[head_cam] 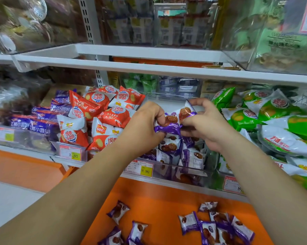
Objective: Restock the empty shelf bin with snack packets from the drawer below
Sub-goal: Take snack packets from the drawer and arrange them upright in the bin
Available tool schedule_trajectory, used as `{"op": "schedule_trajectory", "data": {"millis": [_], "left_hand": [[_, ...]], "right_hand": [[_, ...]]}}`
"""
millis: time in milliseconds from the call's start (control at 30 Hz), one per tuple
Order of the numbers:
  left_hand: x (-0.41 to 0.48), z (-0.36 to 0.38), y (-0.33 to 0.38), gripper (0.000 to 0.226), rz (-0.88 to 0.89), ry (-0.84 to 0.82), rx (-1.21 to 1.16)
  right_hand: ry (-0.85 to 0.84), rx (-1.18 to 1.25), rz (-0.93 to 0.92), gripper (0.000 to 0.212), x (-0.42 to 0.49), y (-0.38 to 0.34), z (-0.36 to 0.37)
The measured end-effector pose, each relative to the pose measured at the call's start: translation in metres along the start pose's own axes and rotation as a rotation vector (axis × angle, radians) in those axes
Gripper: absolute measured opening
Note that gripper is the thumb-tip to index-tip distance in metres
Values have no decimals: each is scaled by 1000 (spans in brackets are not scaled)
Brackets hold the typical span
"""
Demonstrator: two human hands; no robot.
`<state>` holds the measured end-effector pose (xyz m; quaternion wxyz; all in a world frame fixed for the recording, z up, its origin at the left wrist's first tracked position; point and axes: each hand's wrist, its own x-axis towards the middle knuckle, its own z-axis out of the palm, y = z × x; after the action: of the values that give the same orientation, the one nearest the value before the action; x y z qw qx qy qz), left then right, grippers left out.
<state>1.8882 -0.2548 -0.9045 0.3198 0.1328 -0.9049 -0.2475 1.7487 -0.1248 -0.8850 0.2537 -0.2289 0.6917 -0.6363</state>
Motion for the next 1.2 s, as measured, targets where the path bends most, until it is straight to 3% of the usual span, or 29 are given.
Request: {"op": "schedule_trajectory", "data": {"millis": [267, 333, 533, 633, 933, 1100, 1200], "left_hand": [[-1, -2, 4, 18, -136, -61, -207], [-1, -8, 5, 22, -180, -55, -185], [2, -22, 10, 58, -288, -170, -76], [6, -29, 14, 51, -264, -251, 115], [12, -43, 8, 48, -218, -374, 267], [11, -26, -1, 44, -155, -367, 230], [10, -15, -8, 48, -159, -403, 205]], "right_hand": [[-40, 154, 52, 45, -2, -2, 2], [-24, 162, 41, 39, 0, -1, 3], [6, -359, -183, 42, 2, 5, 5], [8, -530, -251, 25, 6, 10, 9], [-222, -1028, -274, 28, 11, 20, 27], [-83, -1345, -360, 20, 14, 30, 34], [-86, -1440, -325, 13, 13, 37, 31]]}}
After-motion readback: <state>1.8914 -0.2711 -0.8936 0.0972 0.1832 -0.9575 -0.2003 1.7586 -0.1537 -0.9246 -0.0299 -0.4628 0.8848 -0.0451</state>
